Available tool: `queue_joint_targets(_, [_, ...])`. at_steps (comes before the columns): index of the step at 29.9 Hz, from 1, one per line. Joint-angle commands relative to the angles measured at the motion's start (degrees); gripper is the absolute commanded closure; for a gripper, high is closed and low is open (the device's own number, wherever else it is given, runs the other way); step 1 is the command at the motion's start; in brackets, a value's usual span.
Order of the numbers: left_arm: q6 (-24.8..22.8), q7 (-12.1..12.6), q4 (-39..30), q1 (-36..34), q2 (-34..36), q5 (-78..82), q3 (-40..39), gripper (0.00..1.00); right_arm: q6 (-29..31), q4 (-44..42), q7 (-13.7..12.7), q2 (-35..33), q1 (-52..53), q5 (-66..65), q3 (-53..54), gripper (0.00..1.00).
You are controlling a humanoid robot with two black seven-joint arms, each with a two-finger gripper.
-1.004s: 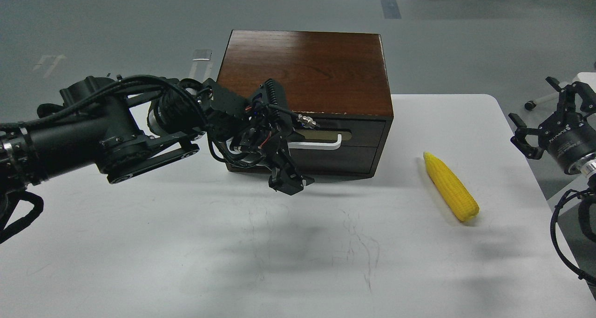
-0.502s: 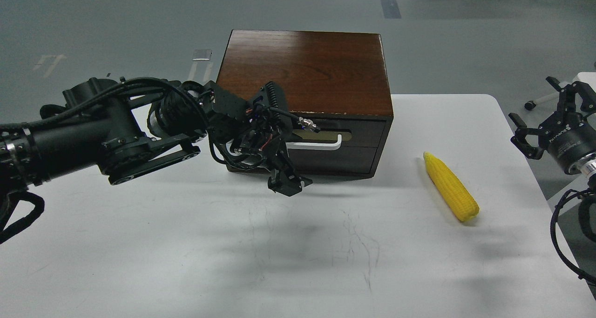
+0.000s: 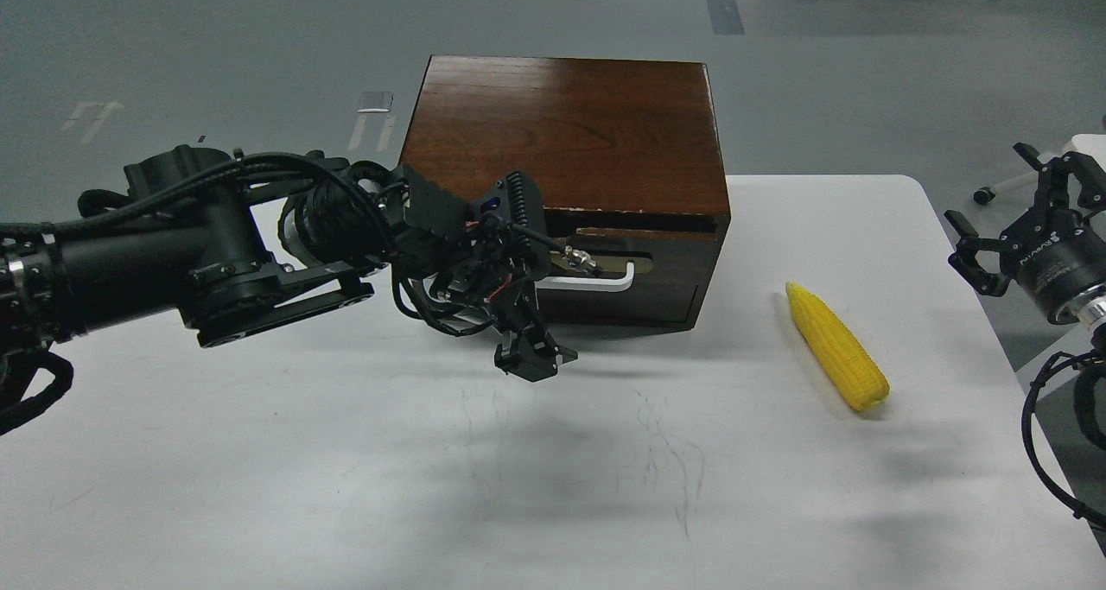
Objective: Put corn in drawer with both arms
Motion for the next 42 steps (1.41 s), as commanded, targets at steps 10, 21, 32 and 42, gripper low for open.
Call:
queue_joint_targets(10, [-0.04,-0.01,-4.09,-4.79,0.48,-0.02,2.82,0.03,0.0,0.01,0.0,0.09,-0.02,0.0,0.0,0.0])
queue_joint_targets(21, [-0.04,-0.01,-11.03,-4.61,2.5,-0.02,3.43,0.03,0.0,0.01,0.0,0.0,-0.46,0.0,0.26,0.0])
queue_joint_targets(32, [-0.04,-0.01,-15.33,-5.58,6.02,-0.02,3.79,0.03,0.0,0.01,0.0,0.0,-0.46,0.0,0.35,0.0])
queue_joint_targets(42, [-0.04,-0.01,-16.57,-9.8,6.46,-0.02,3.09,0.03,0.0,0.01,0.0,0.0,-0.46,0.0,0.26,0.0])
